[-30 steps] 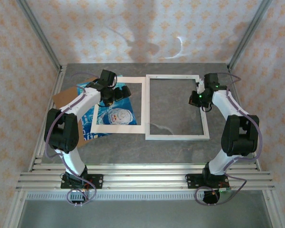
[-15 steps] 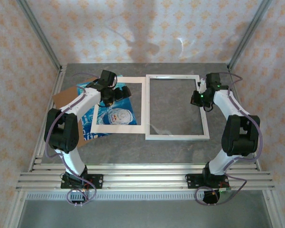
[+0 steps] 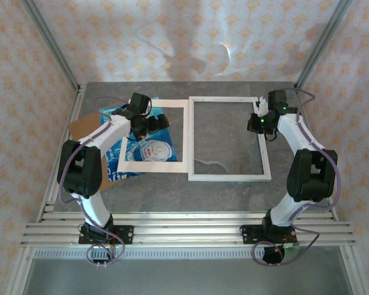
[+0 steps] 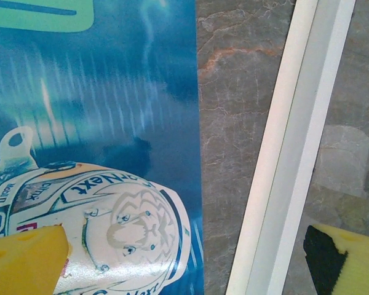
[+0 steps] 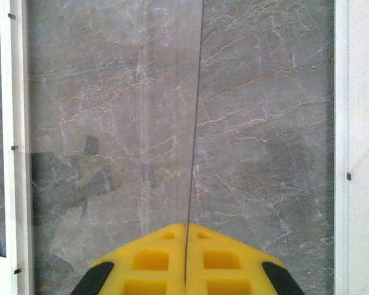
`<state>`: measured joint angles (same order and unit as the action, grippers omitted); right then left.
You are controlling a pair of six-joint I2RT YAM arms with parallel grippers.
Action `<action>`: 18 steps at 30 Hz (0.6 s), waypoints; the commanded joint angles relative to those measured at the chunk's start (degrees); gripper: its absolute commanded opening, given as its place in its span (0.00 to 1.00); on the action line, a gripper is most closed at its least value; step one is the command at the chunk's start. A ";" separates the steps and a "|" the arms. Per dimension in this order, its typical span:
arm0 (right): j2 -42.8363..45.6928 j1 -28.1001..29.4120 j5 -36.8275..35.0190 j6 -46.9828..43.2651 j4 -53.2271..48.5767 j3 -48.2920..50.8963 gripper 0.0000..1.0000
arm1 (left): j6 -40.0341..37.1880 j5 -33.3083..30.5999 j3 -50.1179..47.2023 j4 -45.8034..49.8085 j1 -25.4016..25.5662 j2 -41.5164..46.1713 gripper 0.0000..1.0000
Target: Put the photo into the frame
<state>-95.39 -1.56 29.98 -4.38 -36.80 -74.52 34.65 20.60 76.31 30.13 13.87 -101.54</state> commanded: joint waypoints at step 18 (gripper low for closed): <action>0.07 -1.10 -1.10 -1.42 0.06 -0.13 0.00 | 1.21 0.66 -1.26 -1.10 0.28 1.22 1.00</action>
<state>-95.39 -2.31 29.76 -4.80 -36.82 -74.48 34.87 20.80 75.48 29.58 13.89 -101.51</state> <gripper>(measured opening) 0.044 0.998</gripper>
